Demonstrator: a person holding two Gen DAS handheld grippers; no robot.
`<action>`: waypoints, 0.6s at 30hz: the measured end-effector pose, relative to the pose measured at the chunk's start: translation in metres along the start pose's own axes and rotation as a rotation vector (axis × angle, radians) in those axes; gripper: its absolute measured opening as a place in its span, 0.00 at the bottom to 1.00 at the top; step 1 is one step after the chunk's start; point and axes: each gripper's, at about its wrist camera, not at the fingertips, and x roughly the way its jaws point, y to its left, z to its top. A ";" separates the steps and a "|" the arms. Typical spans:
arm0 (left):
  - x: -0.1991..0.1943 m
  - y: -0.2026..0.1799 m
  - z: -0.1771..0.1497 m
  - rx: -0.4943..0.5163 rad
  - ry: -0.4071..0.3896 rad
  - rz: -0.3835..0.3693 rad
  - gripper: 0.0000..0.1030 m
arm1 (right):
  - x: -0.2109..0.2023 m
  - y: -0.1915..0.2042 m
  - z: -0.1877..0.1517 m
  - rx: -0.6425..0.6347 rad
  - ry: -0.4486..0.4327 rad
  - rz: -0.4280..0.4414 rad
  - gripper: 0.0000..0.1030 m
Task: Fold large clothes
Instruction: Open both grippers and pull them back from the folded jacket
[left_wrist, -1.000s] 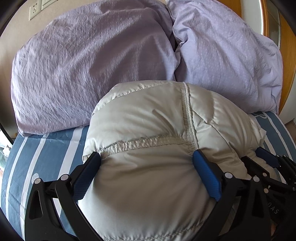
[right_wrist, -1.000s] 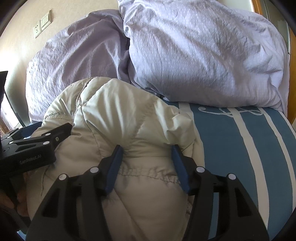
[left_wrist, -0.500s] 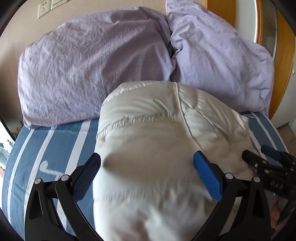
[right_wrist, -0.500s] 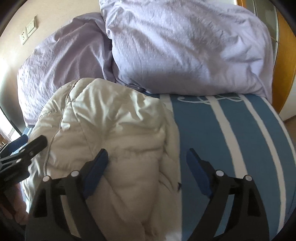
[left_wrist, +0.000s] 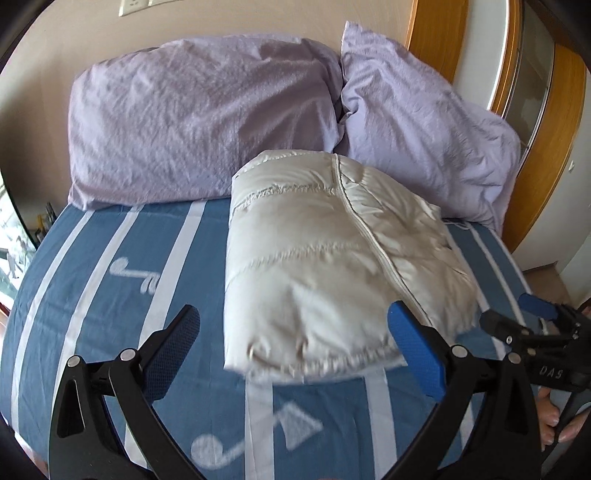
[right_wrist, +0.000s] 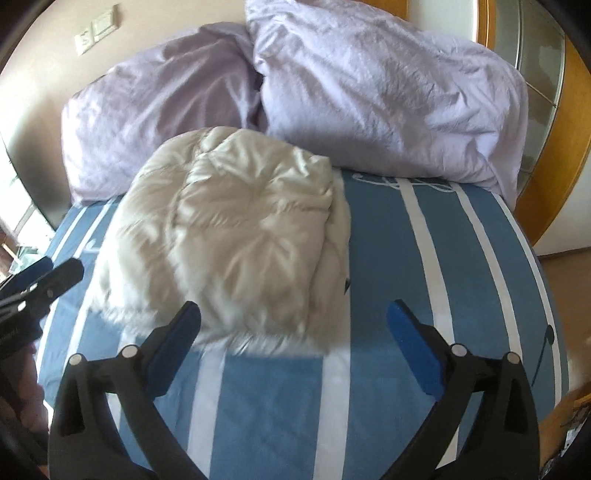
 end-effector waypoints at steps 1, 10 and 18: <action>-0.005 0.001 -0.002 -0.002 0.003 -0.001 0.99 | -0.008 0.002 -0.005 -0.002 0.003 0.010 0.98; -0.046 0.007 -0.025 -0.041 0.044 -0.032 0.99 | -0.045 0.014 -0.038 0.036 0.081 0.076 0.98; -0.063 -0.002 -0.041 -0.045 0.058 -0.072 0.99 | -0.059 0.018 -0.056 0.048 0.108 0.095 0.98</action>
